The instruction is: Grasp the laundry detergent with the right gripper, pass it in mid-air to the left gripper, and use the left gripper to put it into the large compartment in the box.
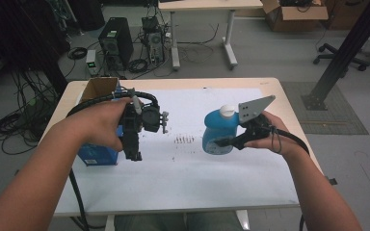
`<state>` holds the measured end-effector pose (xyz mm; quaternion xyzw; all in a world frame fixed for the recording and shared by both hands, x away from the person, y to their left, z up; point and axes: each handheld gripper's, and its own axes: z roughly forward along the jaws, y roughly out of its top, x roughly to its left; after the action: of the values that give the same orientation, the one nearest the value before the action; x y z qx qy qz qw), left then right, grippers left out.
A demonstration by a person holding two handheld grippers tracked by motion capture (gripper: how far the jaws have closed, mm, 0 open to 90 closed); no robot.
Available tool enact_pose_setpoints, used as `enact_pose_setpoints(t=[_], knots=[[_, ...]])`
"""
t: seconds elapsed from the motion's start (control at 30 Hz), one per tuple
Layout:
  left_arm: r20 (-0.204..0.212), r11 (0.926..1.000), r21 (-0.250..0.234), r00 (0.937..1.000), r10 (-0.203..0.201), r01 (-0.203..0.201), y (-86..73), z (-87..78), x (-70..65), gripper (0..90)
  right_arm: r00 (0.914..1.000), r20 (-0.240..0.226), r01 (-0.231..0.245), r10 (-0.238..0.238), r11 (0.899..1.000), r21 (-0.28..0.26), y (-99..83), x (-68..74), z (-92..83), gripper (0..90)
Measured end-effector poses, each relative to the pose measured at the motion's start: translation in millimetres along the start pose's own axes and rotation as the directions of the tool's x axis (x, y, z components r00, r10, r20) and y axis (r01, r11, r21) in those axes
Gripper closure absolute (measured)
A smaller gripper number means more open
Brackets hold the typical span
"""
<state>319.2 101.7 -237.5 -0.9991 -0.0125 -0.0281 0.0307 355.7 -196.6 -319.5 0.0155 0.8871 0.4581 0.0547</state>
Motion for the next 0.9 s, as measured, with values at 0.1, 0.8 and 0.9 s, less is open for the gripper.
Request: enact_pose_setpoints(t=[0.1, 0.8, 0.9], knots=[[0.002, 1.0, -0.006, 1.0, 0.0, 0.0, 1.6, 0.0, 0.5, 2.1, 0.9994, -0.03, 0.02, -0.019, 1.0, 0.013, 3.4, 6.7, 7.3, 45.8], [0.022, 0.9997, -0.013, 0.9996, 0.019, -0.019, 13.8, 4.0, 2.5, 2.0, 0.997, -0.076, 0.018, -0.018, 1.0, 0.0, 11.9, 27.4, 68.1, 45.6], [0.023, 0.9997, -0.017, 0.9996, 0.018, -0.018, 14.6, 4.7, 2.4, 1.9, 0.9971, -0.074, 0.018, -0.018, 1.0, -0.001, 13.0, 29.3, 75.0, 45.6]])
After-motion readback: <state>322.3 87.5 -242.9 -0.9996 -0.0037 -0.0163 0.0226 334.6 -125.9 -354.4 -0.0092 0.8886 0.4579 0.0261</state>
